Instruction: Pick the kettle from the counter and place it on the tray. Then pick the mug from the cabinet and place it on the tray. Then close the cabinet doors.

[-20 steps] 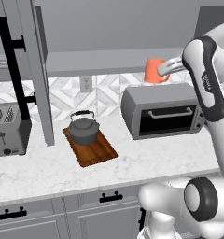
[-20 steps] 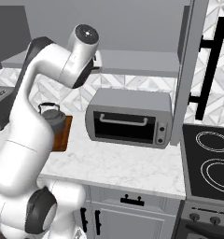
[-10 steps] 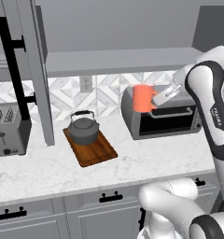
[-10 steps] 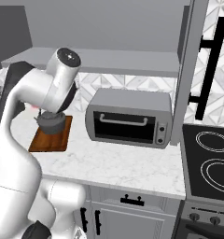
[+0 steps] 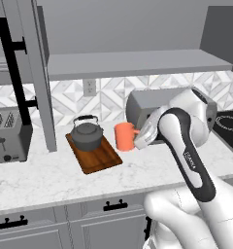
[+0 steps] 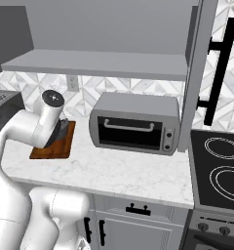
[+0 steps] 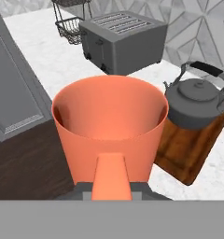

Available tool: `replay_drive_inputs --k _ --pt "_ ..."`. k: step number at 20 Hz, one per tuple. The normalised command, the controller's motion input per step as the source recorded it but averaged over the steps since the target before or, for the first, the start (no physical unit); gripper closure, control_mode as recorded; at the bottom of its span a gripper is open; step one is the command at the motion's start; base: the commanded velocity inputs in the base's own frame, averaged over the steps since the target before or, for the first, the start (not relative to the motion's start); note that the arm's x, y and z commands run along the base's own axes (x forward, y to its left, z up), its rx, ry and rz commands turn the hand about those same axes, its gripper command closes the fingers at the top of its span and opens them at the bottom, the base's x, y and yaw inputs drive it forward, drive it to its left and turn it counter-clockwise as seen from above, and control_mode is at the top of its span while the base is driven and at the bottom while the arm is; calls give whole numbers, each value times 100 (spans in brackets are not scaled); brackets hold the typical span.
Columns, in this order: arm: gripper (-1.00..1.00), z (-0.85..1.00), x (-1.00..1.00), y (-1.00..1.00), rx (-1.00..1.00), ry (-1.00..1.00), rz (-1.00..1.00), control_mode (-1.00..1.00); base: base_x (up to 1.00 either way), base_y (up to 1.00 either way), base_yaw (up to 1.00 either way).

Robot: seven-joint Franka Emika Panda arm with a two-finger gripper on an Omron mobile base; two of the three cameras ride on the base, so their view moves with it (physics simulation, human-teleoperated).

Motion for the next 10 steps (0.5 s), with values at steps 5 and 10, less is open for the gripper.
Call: replay_drive_inputs --k 5,10 --pt "100 -58 55 59 -6 -5 6 -100 0 0 0" --pt "100 -48 65 28 -2 0 15 -100 0 0 0"
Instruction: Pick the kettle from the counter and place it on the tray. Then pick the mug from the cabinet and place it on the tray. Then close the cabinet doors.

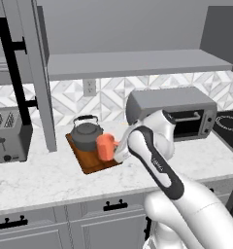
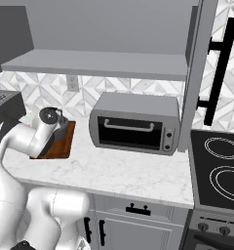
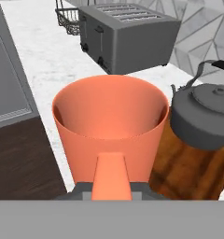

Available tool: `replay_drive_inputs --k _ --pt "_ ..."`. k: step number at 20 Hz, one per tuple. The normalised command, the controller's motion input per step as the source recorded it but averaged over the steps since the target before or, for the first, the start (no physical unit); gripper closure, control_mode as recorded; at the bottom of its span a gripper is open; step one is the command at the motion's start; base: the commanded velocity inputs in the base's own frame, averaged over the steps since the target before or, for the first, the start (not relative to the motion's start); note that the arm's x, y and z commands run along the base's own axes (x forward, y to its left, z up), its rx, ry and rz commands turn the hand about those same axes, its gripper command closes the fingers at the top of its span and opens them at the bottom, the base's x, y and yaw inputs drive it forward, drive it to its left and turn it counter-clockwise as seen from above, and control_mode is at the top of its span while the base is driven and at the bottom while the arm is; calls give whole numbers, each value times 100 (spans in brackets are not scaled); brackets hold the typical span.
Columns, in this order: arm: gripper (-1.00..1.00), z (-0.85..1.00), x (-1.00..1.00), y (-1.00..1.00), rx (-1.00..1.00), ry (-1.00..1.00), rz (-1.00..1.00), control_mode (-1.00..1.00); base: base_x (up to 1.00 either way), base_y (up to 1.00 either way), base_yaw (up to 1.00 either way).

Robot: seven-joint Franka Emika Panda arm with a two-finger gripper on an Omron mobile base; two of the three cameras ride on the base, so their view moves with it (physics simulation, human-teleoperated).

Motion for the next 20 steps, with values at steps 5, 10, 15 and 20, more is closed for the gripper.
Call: replay_drive_inputs --k 5,10,15,20 --pt "100 -21 59 2 -6 8 12 -100 0 0 0" --pt "100 -19 41 2 -18 10 4 -100 0 0 0" --pt "100 -29 23 9 -25 -1 0 -100 0 0 0" --pt "100 -38 29 14 -14 -5 1 -100 0 0 0"
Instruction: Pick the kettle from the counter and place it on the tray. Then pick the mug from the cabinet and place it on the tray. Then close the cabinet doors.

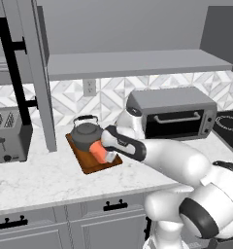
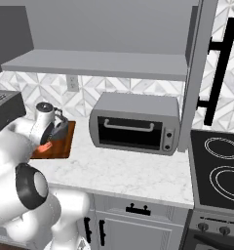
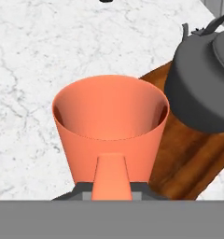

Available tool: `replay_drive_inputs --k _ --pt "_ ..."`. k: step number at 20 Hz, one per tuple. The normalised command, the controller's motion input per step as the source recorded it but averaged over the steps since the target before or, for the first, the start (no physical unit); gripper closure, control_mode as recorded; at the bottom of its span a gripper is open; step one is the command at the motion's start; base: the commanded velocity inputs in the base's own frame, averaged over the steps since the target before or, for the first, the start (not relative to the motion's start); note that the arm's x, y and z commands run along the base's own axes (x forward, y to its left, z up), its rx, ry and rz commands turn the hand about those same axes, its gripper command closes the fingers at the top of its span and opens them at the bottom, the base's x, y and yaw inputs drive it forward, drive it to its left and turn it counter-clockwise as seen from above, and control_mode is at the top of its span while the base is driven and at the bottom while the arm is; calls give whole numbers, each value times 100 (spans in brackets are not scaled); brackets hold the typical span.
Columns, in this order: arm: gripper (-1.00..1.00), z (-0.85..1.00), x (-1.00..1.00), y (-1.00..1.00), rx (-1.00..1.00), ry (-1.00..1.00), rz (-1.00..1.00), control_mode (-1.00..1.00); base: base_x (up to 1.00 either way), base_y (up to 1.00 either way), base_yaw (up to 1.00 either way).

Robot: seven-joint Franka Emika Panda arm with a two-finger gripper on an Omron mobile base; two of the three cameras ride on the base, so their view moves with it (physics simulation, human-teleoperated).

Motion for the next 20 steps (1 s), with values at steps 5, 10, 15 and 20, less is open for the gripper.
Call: replay_drive_inputs --k 5,10,15,20 --pt "100 -21 35 2 0 -1 12 -100 0 0 0" --pt "100 -23 37 3 0 3 14 -100 0 0 0" --pt "100 -24 35 5 0 0 10 -100 0 0 0" --pt "100 -22 23 8 1 0 8 -100 0 0 0"
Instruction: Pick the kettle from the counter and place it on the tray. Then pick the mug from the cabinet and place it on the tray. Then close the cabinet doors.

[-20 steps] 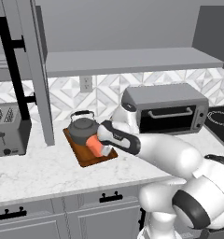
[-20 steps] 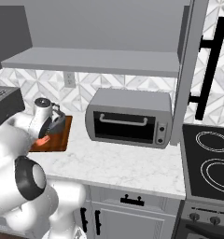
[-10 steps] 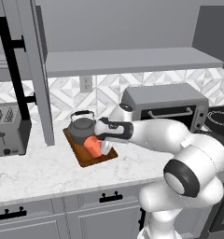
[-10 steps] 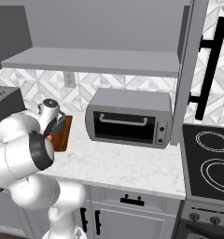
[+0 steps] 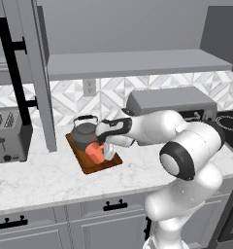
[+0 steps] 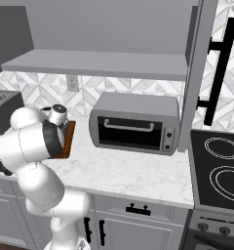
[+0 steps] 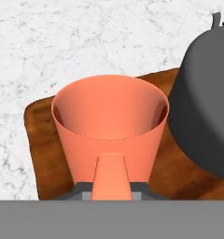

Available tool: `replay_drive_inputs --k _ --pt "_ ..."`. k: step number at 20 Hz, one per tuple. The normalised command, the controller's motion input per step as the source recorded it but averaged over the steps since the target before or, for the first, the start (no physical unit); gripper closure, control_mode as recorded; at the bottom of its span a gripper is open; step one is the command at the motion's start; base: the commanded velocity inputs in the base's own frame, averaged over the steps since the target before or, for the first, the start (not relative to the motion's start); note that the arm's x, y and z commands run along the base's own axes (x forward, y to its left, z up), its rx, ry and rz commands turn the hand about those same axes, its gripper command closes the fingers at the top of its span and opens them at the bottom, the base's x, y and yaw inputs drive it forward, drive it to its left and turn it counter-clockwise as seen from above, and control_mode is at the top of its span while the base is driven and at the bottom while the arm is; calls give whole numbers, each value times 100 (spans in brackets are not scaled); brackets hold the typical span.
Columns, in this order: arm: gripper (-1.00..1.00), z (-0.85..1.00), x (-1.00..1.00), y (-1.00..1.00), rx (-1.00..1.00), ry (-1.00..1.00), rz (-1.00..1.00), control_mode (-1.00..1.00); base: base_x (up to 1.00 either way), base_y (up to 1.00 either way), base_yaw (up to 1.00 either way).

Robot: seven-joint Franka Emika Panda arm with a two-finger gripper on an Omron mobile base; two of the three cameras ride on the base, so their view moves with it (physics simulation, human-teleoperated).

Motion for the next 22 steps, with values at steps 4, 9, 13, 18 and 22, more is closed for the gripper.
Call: replay_drive_inputs --k 4,9,13,18,22 --pt "100 -24 16 8 5 0 8 -100 0 0 0" --pt "100 -16 10 3 1 0 6 -100 0 0 0" --pt "100 -19 7 1 0 0 1 -100 0 0 0" --pt "-100 -21 -11 -2 0 0 0 -100 0 0 0" --pt "-100 -26 -15 -42 0 0 0 -100 0 0 0"
